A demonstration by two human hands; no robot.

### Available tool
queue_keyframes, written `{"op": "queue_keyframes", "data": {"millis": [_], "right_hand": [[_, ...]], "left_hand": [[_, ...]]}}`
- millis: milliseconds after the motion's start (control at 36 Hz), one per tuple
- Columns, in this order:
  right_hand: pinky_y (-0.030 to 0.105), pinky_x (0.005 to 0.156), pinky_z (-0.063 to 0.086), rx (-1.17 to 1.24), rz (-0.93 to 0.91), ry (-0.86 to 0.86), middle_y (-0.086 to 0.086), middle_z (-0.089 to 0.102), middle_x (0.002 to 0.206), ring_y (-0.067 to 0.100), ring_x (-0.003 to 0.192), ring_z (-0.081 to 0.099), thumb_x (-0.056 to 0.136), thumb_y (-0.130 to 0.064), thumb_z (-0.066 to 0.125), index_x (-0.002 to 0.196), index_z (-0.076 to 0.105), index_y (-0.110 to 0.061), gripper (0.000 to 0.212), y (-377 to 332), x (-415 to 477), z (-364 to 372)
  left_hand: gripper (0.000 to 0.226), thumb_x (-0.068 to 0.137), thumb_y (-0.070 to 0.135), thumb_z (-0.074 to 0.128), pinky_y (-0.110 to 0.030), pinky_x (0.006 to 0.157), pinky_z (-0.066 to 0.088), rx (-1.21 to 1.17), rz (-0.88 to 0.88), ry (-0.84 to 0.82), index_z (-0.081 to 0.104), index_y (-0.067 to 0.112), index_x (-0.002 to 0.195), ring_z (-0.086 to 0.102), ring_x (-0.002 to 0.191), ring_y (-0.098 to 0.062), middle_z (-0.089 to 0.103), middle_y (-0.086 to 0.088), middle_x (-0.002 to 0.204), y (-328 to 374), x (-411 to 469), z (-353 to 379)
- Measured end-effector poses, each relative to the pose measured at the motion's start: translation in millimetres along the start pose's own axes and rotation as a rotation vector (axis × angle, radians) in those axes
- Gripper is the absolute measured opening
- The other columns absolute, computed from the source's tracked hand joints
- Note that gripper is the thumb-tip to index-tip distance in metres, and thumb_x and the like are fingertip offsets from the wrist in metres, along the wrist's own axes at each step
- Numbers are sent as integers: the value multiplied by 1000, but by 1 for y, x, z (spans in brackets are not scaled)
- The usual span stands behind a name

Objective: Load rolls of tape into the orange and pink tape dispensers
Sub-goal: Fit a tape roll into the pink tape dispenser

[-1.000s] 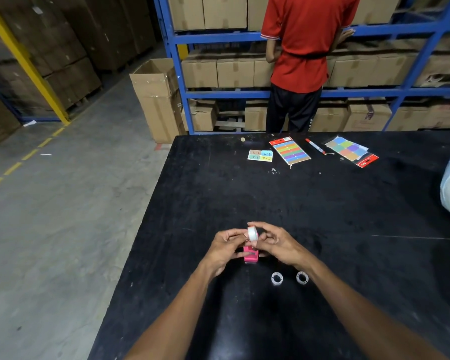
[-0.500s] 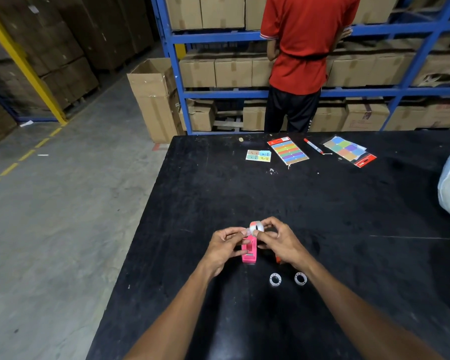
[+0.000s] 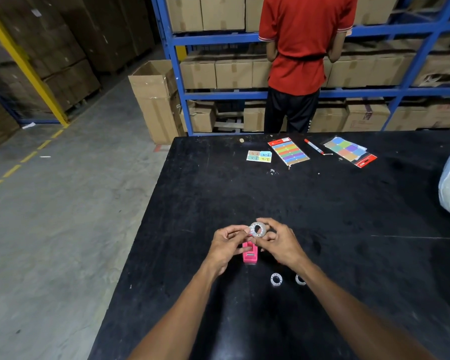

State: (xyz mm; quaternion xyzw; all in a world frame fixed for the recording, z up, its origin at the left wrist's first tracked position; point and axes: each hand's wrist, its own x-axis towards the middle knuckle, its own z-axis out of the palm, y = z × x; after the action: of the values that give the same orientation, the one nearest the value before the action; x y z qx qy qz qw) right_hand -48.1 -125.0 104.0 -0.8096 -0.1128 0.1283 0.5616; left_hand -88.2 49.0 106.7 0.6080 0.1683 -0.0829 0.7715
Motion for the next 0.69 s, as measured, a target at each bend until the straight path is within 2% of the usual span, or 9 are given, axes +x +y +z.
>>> {"op": "queue_keyframes", "data": {"millis": [83,139,250,306,389,472,556,639,694], "right_hand": [[33,89,59,33,11,-48,2,75,104,16,85,76,79,-6,82,132,59,-17,59,1,-1,-1],[34,93,57,41,2,-71,4,72,111,18,90,77,82,-2,78,133,57,-18,57,1,-2,-2],[28,85,57,35,-10,-75,8,63,117,18,86,77,90,-4,70,133,59,-18,47,-4,-2,-6],[28,86,56,40,8,-110,11,73,106,19,83,78,92,-9,71,132,58,-21,45,-3,-2,-8],[38,87,60,-3,18,-152,8,80,83,20,79,78,91,-17,73,127,58,-26,40,-2,-2,-11],[44,75,63,-37,-7,-142,8,79,96,22,74,78,88,-15,76,119,63,-23,34,-7,0,-13],[47,70,64,-74,-17,-143,-2,74,110,22,71,78,85,-18,79,114,65,-22,32,-11,0,-16],[48,73,64,-98,-11,-156,-7,76,104,20,71,77,81,-25,82,111,67,-24,34,-12,2,-18],[48,75,63,-133,-8,-174,-4,79,91,19,71,77,80,-32,82,111,67,-30,34,-10,2,-19]], "left_hand": [[20,91,12,71,-51,91,58,0,9,11,72,0,107,74,100,-30,75,-21,106,1,2,-1],[19,90,11,71,-50,91,59,0,12,15,72,-1,105,75,96,-31,75,-23,105,1,3,0],[19,91,9,70,-45,89,60,-12,18,-5,71,-3,105,76,89,-32,76,-25,99,1,4,2],[19,91,9,70,-42,89,61,-14,17,-24,72,-3,106,76,89,-32,76,-25,99,1,4,1],[19,90,10,71,-43,90,60,28,16,-24,74,0,105,76,91,-27,76,-22,100,1,5,-1],[18,88,11,74,-45,92,59,51,9,-23,76,3,103,75,93,-28,77,-20,100,1,5,-3],[20,86,13,76,-44,93,59,89,0,-23,75,2,104,74,99,-32,76,-21,103,3,5,-4],[21,87,16,76,-43,93,59,151,-5,-41,75,4,104,75,98,-29,76,-20,104,5,6,-6],[23,88,17,75,-41,93,59,175,-23,-65,74,4,107,75,98,-26,77,-18,104,7,6,-7]]}}
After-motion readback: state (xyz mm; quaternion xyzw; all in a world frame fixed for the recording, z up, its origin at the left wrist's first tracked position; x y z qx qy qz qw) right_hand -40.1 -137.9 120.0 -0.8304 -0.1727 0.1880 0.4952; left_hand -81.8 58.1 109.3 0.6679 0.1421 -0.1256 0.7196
